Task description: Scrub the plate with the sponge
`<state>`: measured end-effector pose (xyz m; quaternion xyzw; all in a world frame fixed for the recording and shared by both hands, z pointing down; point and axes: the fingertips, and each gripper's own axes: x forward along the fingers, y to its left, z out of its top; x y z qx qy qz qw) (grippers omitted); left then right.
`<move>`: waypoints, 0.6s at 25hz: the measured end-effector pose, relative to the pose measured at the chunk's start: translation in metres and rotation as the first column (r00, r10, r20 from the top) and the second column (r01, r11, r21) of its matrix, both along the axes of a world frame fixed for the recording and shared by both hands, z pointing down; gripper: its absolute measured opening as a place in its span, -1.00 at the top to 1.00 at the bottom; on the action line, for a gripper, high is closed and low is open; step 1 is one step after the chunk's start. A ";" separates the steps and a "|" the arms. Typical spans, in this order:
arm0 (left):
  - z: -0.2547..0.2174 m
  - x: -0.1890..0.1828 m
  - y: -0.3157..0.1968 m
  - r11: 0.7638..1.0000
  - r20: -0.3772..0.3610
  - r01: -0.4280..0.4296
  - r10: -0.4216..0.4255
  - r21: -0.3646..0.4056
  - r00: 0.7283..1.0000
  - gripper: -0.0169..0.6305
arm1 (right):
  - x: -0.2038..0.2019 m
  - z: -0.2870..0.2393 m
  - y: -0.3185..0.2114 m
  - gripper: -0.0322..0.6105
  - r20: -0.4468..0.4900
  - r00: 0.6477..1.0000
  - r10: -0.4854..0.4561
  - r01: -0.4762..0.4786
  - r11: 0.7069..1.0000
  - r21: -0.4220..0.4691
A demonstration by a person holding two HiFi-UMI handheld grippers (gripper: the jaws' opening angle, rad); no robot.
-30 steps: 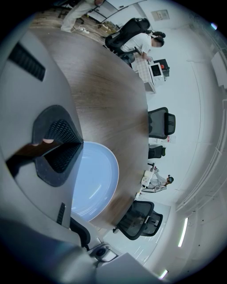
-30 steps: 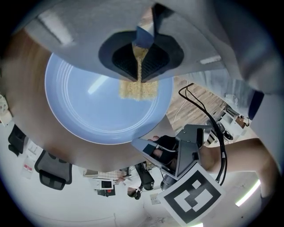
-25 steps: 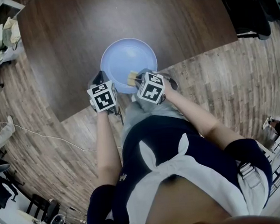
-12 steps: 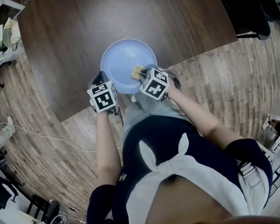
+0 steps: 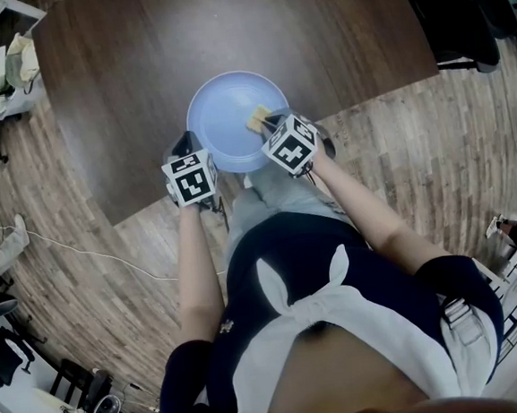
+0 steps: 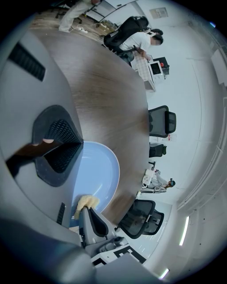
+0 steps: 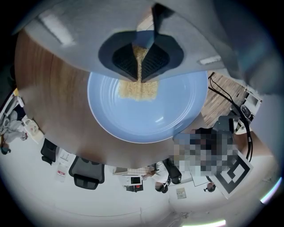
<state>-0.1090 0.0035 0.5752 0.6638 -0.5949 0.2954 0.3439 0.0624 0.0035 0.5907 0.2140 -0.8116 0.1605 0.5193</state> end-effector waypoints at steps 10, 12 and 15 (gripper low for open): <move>-0.003 -0.001 0.002 1.000 -0.006 -0.004 0.004 -0.003 1.000 0.95 | 0.005 -0.002 -0.026 0.82 0.048 0.987 0.155 -0.158 0.986 0.051; -0.003 0.000 0.002 1.000 -0.011 -0.007 0.007 -0.005 1.000 0.95 | 0.006 -0.006 -0.028 0.81 0.063 0.983 0.170 -0.173 0.983 0.057; -0.007 -0.002 0.002 1.000 0.005 0.003 -0.003 -0.002 1.000 0.95 | 0.006 -0.014 -0.032 0.71 0.110 0.972 0.208 -0.217 0.973 0.077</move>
